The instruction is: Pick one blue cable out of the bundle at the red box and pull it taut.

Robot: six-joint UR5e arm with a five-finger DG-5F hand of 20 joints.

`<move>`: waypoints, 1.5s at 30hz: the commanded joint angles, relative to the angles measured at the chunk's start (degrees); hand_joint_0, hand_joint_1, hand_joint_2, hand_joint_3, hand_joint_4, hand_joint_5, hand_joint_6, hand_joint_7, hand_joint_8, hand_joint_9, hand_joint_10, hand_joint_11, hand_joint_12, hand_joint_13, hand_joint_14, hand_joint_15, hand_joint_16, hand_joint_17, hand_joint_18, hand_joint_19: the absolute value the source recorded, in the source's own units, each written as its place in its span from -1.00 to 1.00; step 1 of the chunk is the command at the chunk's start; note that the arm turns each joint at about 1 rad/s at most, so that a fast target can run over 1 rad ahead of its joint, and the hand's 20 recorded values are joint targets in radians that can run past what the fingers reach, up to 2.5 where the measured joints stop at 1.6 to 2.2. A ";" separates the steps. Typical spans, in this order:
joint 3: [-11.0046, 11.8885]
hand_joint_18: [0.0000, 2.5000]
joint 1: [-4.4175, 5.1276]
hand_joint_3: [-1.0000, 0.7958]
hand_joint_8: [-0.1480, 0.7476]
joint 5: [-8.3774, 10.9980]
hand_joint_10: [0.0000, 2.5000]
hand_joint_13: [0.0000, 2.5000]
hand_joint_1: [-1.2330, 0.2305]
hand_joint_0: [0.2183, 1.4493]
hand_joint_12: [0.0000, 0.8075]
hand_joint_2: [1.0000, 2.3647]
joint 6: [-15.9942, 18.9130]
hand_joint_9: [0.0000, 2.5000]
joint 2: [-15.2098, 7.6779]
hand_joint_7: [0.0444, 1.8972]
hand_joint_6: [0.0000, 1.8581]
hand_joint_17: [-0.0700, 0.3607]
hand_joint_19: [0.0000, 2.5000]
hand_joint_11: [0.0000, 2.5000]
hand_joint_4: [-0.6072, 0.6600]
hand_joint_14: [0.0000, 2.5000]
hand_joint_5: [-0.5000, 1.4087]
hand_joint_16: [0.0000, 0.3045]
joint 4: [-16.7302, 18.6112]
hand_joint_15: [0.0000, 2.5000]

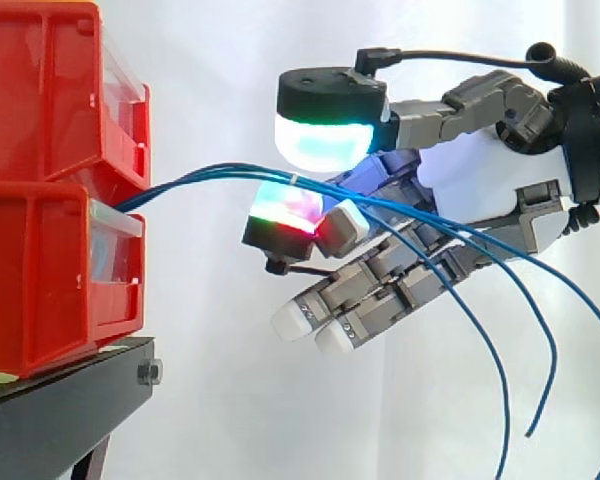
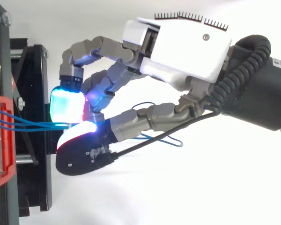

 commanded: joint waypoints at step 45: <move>0.00 -0.57 0.17 -0.18 0.02 0.00 -0.98 -0.49 -0.32 -0.40 0.07 -0.98 2.33 -0.22 -0.02 0.52 -0.05 -0.02 -0.78 -0.10 0.33 -0.99 -0.65 -0.59 -0.97 -0.78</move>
